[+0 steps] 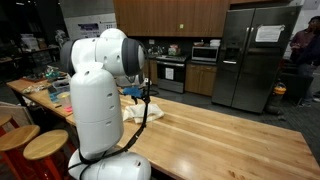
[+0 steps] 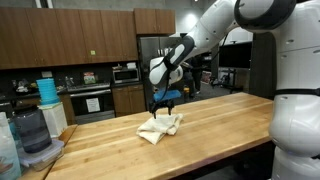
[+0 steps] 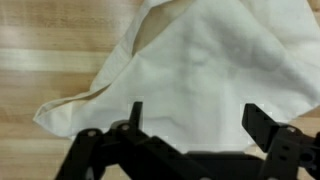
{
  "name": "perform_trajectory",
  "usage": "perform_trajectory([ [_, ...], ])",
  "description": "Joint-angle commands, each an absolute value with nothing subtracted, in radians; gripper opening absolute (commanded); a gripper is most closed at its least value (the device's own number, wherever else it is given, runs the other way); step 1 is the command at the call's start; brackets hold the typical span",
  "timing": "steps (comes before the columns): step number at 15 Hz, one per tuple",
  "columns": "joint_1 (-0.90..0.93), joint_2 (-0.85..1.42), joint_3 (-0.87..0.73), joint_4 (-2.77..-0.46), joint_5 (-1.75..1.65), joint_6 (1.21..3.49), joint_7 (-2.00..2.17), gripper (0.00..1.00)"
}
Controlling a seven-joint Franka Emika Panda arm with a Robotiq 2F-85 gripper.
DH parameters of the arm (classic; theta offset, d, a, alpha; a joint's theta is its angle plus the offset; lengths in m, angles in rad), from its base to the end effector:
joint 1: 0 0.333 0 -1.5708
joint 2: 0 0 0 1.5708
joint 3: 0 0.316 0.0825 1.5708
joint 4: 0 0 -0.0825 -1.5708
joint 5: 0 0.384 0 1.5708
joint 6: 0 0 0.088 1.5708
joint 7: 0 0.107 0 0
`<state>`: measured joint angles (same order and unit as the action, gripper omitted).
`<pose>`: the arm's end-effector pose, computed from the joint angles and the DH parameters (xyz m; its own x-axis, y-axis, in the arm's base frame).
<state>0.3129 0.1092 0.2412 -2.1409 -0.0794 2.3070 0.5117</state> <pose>0.4786 0.2925 0.3610 0.9934 0.0915 0.0696 0.0916 -0.9958 0.0020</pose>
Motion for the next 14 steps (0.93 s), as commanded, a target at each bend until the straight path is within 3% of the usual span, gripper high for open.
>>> perform_trajectory([
  [1, 0.32, -0.036, 0.252, -2.231, -0.114, 2.366, 0.546, 1.0],
  [14, 0.357, -0.311, 0.383, -2.435, 0.043, 2.476, 0.48, 1.0],
])
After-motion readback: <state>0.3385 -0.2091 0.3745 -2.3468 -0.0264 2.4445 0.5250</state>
